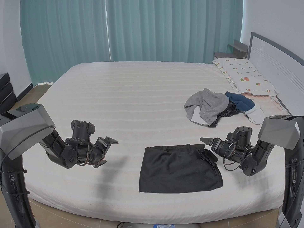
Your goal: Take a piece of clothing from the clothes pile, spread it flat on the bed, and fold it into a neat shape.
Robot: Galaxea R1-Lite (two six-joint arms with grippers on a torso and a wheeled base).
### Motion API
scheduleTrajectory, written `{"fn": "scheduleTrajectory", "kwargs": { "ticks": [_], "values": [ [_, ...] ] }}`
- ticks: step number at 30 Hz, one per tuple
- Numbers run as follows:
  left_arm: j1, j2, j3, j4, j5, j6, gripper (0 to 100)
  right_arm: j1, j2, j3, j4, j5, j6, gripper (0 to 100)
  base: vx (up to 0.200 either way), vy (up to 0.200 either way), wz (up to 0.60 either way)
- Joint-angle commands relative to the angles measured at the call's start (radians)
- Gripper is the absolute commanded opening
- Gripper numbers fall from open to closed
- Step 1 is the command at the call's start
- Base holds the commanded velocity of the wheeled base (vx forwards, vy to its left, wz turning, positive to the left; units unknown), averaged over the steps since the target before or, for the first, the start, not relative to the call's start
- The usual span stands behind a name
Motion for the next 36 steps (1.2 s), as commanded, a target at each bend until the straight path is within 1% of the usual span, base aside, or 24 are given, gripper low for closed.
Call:
{"fn": "scheduleTrajectory", "kwargs": {
  "ticks": [1,4,5,8,15,18,29,32,36],
  "values": [
    [0.000,0.002,0.000,0.000,0.000,0.000,100,0.011,0.032,-0.018,0.016,-0.003,0.044,100,0.000,0.000,0.00],
    [0.000,0.002,0.000,0.000,0.000,0.000,100,0.011,0.008,-0.002,0.016,-0.004,0.046,100,0.000,0.000,0.00],
    [0.000,0.002,0.000,0.000,0.000,0.000,100,0.009,-0.037,0.033,0.017,-0.003,0.044,100,0.000,0.000,0.00],
    [0.000,0.002,0.000,0.000,0.000,0.002,100,0.011,-0.070,0.068,0.020,-0.003,0.044,100,0.000,0.000,0.00],
    [0.000,0.002,0.000,0.000,0.000,0.002,100,0.012,-0.084,0.101,0.033,-0.004,0.044,100,0.000,0.000,0.00],
    [0.000,0.002,0.000,0.000,0.000,0.002,100,0.024,-0.080,0.107,0.079,-0.004,0.044,100,0.000,0.000,0.00],
    [0.000,0.002,0.002,0.000,-0.001,0.006,100,0.046,-0.001,0.041,0.111,-0.006,0.044,100,0.000,0.000,0.00],
    [0.000,0.002,0.005,0.000,0.000,0.026,100,0.046,0.014,-0.004,0.154,-0.006,0.046,100,0.000,0.000,0.00],
    [-0.001,0.004,0.009,-0.002,0.000,0.032,100,0.047,0.036,-0.111,0.247,-0.011,0.054,100,0.000,0.000,0.00]
  ]
}}
